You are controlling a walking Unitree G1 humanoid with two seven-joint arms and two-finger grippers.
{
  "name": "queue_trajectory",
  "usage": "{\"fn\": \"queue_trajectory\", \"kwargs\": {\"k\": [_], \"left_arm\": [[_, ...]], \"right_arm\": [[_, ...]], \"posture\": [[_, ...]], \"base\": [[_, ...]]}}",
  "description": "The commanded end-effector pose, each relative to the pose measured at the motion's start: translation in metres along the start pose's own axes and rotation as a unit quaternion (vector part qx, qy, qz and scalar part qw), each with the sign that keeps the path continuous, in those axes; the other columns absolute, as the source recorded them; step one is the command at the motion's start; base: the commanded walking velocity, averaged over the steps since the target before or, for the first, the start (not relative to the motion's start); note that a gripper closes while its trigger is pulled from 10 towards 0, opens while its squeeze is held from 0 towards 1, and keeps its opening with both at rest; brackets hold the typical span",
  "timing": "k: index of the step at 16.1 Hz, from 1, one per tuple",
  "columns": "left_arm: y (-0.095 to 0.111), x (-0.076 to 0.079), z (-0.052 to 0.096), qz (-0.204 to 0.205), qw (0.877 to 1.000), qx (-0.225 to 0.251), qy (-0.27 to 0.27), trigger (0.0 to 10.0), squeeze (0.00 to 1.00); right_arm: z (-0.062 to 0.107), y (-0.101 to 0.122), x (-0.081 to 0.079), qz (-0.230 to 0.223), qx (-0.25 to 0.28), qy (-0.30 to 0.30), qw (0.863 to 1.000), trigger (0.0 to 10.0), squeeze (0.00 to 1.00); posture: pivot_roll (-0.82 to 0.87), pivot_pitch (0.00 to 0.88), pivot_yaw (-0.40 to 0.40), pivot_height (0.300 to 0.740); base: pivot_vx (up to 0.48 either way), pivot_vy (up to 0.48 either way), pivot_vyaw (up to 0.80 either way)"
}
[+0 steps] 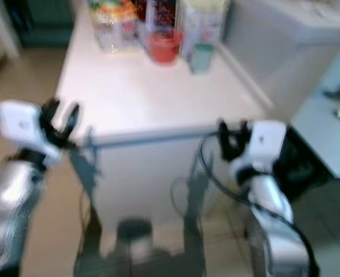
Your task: Setting the table
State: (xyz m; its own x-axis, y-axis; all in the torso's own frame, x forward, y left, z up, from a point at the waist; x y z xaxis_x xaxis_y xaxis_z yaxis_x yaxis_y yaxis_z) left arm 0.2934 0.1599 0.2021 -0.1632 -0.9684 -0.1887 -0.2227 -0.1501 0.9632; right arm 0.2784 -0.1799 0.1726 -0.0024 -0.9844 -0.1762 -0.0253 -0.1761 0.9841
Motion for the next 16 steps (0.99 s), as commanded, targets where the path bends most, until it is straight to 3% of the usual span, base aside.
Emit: {"fn": "queue_trajectory", "kwargs": {"k": [1, 3, 12, 16], "left_arm": [[0.002, -0.007, 0.001, -0.008, 1.000, 0.002, 0.013, 10.0, 0.00], [0.005, -0.009, 0.000, -0.004, 1.000, 0.014, 0.021, 10.0, 0.00], [0.010, 0.005, -0.010, -0.008, 1.000, 0.026, -0.008, 10.0, 0.00], [0.010, 0.001, -0.011, -0.013, 1.000, 0.025, 0.000, 10.0, 0.00]], "right_arm": [[-0.001, 0.002, -0.005, 0.000, 0.002, 0.008, 1.000, 10.0, 0.00], [-0.003, 0.002, -0.003, -0.007, 0.003, 0.007, 1.000, 10.0, 0.00], [-0.002, 0.004, 0.002, -0.008, 0.008, 0.003, 1.000, 10.0, 0.00], [-0.002, 0.003, -0.002, -0.002, 0.008, 0.019, 1.000, 10.0, 0.00]], "posture": [[0.05, 0.023, -0.029, 0.740], [0.05, 0.022, -0.035, 0.740], [0.04, 0.016, -0.037, 0.740], [0.04, 0.003, -0.040, 0.740]], "base": [[0.000, 0.000, 0.00], [0.133, 0.000, -0.26], [0.387, 0.000, -0.75], [0.402, 0.000, -0.23]]}}
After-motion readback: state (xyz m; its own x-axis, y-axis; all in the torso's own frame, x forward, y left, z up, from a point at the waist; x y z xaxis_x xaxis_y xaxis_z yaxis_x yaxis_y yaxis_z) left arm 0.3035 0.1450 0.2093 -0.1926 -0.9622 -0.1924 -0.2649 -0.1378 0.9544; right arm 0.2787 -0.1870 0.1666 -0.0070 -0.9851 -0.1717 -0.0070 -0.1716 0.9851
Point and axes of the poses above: a point about 5 cm out from each wrist's last joint towards the gripper, its own z axis pointing back from the gripper into the wrist, its own y axis along the axis of the wrist's last joint, x = y × z, the point moved 3 cm from there along -z, pointing out of the wrist towards the gripper, and after that the axes turned 7 degrees about -z, right-handed, at the moved point
